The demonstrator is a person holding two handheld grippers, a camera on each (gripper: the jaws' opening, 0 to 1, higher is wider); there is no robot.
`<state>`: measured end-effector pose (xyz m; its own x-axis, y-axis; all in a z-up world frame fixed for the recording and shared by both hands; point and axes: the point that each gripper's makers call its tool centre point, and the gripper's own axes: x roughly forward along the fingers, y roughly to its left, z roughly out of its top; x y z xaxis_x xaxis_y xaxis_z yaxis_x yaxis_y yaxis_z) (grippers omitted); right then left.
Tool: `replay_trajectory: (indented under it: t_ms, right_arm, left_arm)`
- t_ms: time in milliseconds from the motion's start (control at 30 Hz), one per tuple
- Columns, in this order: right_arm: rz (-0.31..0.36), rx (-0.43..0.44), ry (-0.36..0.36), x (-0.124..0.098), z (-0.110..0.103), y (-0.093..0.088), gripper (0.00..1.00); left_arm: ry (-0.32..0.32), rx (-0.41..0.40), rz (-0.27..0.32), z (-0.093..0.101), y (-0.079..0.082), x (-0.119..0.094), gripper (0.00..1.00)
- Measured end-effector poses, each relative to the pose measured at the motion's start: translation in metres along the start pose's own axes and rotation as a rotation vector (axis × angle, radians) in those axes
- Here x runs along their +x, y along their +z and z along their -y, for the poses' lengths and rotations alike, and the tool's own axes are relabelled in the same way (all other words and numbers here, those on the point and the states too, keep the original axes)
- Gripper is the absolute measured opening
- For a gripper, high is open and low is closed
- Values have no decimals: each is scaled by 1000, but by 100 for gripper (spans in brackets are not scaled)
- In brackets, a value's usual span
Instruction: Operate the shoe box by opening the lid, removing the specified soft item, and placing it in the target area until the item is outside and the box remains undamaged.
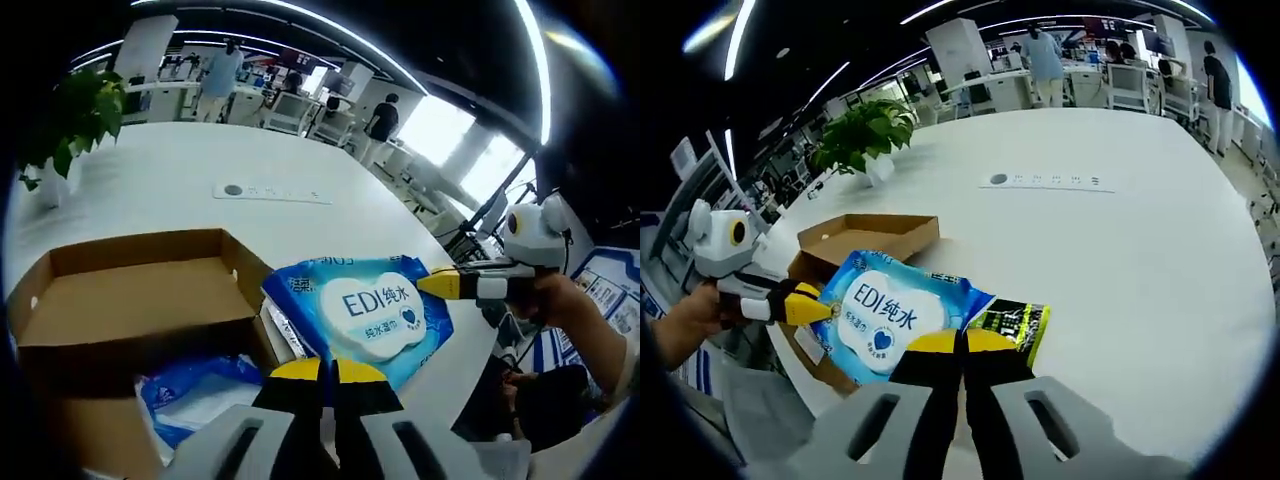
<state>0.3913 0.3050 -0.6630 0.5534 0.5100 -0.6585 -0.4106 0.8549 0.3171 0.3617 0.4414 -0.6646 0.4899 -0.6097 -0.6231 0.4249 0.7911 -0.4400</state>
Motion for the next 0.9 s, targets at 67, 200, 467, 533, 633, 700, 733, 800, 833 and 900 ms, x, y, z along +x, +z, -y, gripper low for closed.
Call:
replay_trajectory:
  t_ms: [67,200,467,533,633,700,733,800,833,900]
  right_arm:
    - [-5,9,-6,1,6,-2,0]
    - [-17,19,-17,4,15,-7,0]
    - [-37,43,-28,13,31,-16,0]
    - [-44,45,-31,18,35,-18,0]
    - [-51,49,-30,24,39,-20,0]
    - [-55,50,-27,30,41,-21,0]
    - [-57,50,-25,32,42,-21,0]
    - [-64,51,-22,38,43,-22,0]
    - [-68,52,-22,40,44,-22,0]
    - [-78,39,-31,46,48,-23,0]
  left_arm:
    - [-1,6,-9,1,-1,6,1]
    - [-1,16,-29,2,-3,16,1]
    - [6,32,-69,0,-9,36,1]
    - [9,33,-80,-1,-10,40,1]
    - [16,42,-96,-6,-12,47,1]
    - [21,46,-105,-9,-12,50,1]
    - [24,50,-108,-10,-12,51,1]
    - [32,61,-117,-13,-12,53,1]
    - [35,64,-119,-14,-12,54,1]
    - [34,74,-122,-14,-10,57,1]
